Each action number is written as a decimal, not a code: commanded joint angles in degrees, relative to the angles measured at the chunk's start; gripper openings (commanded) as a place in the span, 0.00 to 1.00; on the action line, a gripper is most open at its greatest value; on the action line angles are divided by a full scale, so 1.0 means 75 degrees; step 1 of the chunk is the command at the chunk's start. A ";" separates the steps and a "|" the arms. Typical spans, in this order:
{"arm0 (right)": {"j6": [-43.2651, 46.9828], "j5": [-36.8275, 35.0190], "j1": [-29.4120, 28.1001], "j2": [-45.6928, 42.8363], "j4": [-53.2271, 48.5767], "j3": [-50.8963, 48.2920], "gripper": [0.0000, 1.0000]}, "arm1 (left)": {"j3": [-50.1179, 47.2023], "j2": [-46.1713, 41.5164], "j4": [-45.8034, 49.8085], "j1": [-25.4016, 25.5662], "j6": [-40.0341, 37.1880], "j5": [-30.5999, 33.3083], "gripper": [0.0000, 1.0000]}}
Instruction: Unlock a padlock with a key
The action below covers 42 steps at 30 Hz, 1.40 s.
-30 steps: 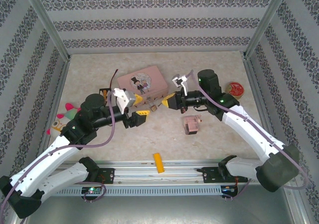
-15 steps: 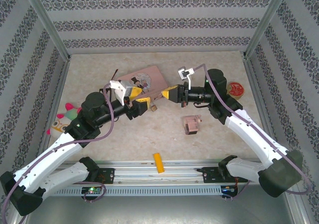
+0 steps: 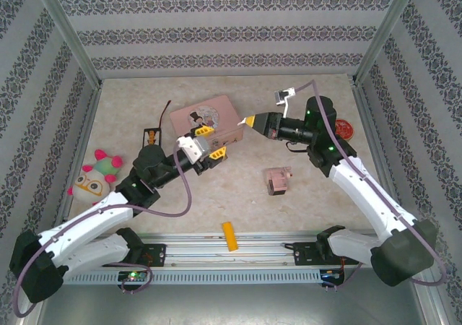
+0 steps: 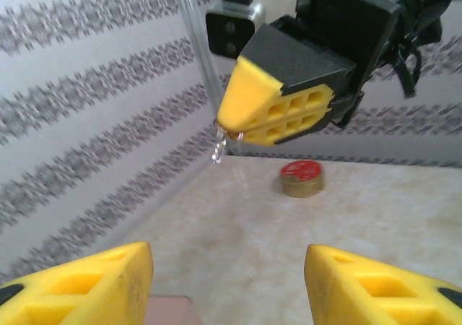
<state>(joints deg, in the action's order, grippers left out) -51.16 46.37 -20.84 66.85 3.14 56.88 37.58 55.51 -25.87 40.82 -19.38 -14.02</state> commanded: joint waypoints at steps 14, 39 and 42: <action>-0.2682 0.0823 0.0283 0.0933 -0.0229 0.0434 0.00 | 0.1168 0.1708 -0.0673 0.0089 -0.3737 0.0451 0.47; -0.3046 0.0764 0.0154 0.0945 -0.0242 0.0520 0.00 | 0.2042 0.2827 0.0142 0.0054 -0.3757 0.0128 0.31; -0.3046 0.0807 0.0154 0.0965 -0.0242 0.0541 0.00 | 0.2080 0.2911 0.0162 0.0030 -0.3714 0.0165 0.29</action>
<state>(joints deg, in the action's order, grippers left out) -73.43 50.92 -19.29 73.93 0.64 59.02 51.24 76.84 -26.00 40.88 -46.94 -11.94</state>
